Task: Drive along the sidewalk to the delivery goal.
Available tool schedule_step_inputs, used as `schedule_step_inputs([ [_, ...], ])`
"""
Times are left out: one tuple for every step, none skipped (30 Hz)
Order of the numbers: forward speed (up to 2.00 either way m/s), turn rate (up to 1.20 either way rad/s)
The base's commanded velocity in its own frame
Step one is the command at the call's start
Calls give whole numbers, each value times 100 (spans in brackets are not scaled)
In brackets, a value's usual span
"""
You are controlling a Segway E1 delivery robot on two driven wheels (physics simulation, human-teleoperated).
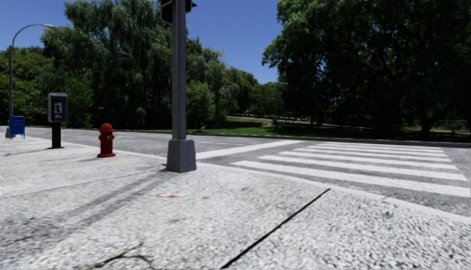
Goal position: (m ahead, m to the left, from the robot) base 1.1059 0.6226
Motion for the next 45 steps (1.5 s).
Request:
schedule_step_inputs([
  [154, 46],
  [153, 47],
  [153, 47],
  [153, 47],
  [153, 47],
  [153, 47],
  [153, 48],
  [153, 48],
  [153, 48],
  [153, 48],
  [153, 48],
  [153, 48],
  [153, 48],
  [153, 48],
  [153, 48],
  [153, 48],
  [153, 48],
  [153, 48],
  [153, 49],
  [153, 49],
  [153, 49],
  [153, 49],
  [153, 49],
  [153, 49],
  [153, 49],
  [153, 49],
  [153, 49],
  [153, 49],
  [153, 49],
  [153, 49],
  [153, 49],
  [153, 49],
  [148, 49],
  [148, 49],
  [62, 18],
  [0, 0],
  [0, 0],
  [0, 0],
  [0, 0],
  [0, 0],
  [0, 0],
  [0, 0],
  [0, 0],
  [0, 0],
  [0, 0],
])
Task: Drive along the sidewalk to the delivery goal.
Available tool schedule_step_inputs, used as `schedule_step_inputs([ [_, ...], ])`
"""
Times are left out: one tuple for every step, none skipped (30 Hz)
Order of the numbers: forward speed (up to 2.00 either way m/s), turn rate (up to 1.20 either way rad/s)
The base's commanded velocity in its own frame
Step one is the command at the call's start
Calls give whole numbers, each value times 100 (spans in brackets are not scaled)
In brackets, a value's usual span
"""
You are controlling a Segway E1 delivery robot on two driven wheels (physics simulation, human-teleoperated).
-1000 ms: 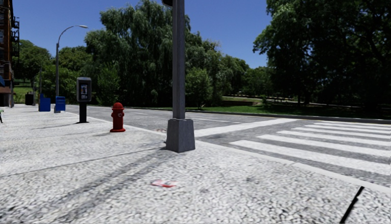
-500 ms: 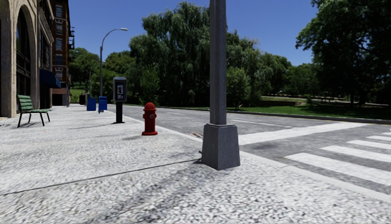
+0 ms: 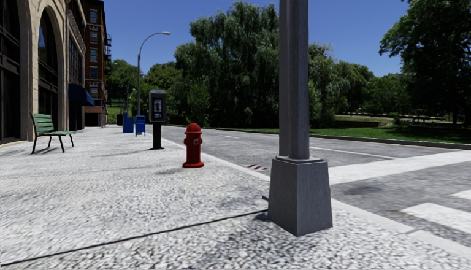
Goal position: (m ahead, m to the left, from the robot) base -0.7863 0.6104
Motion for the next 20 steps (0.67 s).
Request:
schedule_step_inputs([
  [0, 0],
  [0, 0],
  [0, 0],
  [0, 0],
  [0, 0],
  [0, 0],
  [0, 0],
  [0, 0],
  [0, 0],
  [0, 0],
  [0, 0],
  [0, 0],
  [0, 0],
  [0, 0],
  [0, 0],
  [0, 0],
  [0, 0],
  [0, 0],
  [0, 0],
  [0, 0],
])
